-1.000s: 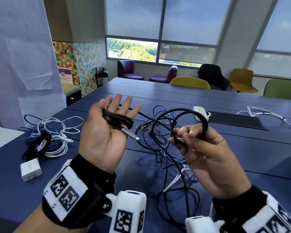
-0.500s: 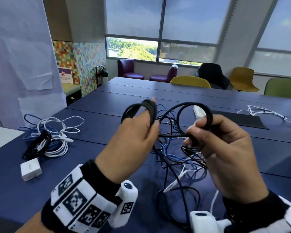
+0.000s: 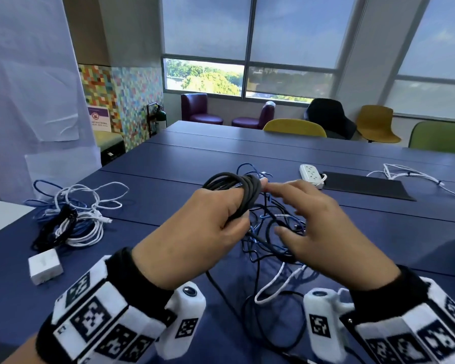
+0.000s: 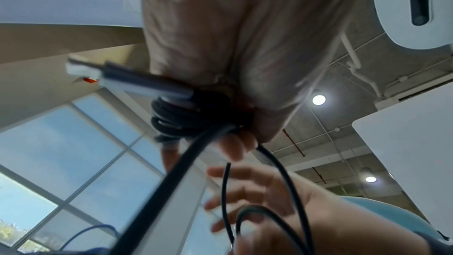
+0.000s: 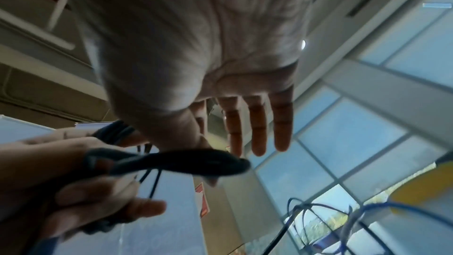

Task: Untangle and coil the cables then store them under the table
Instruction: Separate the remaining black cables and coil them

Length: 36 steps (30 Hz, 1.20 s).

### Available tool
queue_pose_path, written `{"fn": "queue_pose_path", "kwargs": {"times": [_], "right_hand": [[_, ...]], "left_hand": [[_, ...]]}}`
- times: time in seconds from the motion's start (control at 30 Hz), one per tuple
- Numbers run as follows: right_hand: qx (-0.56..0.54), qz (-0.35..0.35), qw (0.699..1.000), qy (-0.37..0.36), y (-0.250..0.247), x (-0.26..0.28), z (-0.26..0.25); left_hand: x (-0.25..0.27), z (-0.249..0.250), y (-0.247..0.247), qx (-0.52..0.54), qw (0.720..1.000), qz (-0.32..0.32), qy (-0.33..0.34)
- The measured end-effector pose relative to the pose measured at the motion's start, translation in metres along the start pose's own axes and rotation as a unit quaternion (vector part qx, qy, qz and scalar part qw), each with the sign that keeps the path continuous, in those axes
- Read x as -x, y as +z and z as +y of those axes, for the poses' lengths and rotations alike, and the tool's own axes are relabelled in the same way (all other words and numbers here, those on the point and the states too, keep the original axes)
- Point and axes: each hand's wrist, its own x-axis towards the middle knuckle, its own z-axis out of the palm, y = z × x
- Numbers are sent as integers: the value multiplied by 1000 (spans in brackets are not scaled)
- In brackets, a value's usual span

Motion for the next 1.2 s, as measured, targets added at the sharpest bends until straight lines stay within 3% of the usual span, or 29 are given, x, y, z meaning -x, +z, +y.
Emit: {"fn": "queue_pose_path", "kwargs": {"times": [0.1, 0.23, 0.37, 0.43, 0.47, 0.5, 0.6, 0.7, 0.77, 0.83, 0.9, 1.0, 1.1, 1.2], "right_hand": [[-112, -13, 991, -67, 5, -2, -10], [-304, -99, 947, 8, 1, -8, -19], [-264, -58, 963, 13, -3, -12, -20], [-252, 13, 966, 55, -1, -14, -15], [-287, 53, 951, 99, -2, -14, -13], [-349, 91, 920, 150, -4, -15, -9], [-549, 176, 773, 266, -14, -20, 5], [-680, 229, 626, 306, -22, -24, 17], [-714, 244, 584, 298, -24, -27, 24], [-710, 231, 594, 298, -23, -30, 30], [-677, 201, 630, 322, -19, -33, 40], [-578, 140, 715, 367, -9, -35, 51], [-432, 61, 806, 399, 1, -33, 52], [-231, -5, 899, 372, 9, -27, 45]], "left_hand": [[0, 3, 0, 28, 1000, -8, 12], [1, 1, 2, 45, 998, -25, 22], [3, -7, 5, 72, 997, -18, 20], [4, -13, 5, 96, 995, -15, -2], [5, -16, 4, 108, 994, -13, -16], [6, -19, 3, 117, 993, -9, -27], [8, -32, -1, 116, 992, -3, -54], [12, -46, -5, 153, 982, -5, -111], [16, -52, -5, 183, 971, -24, -150], [20, -54, -6, 224, 956, -44, -185], [24, -56, -7, 292, 931, -59, -211], [30, -52, -10, 410, 881, -47, -233], [32, -41, -11, 531, 811, -3, -247], [30, -34, -11, 583, 764, 37, -273]]}}
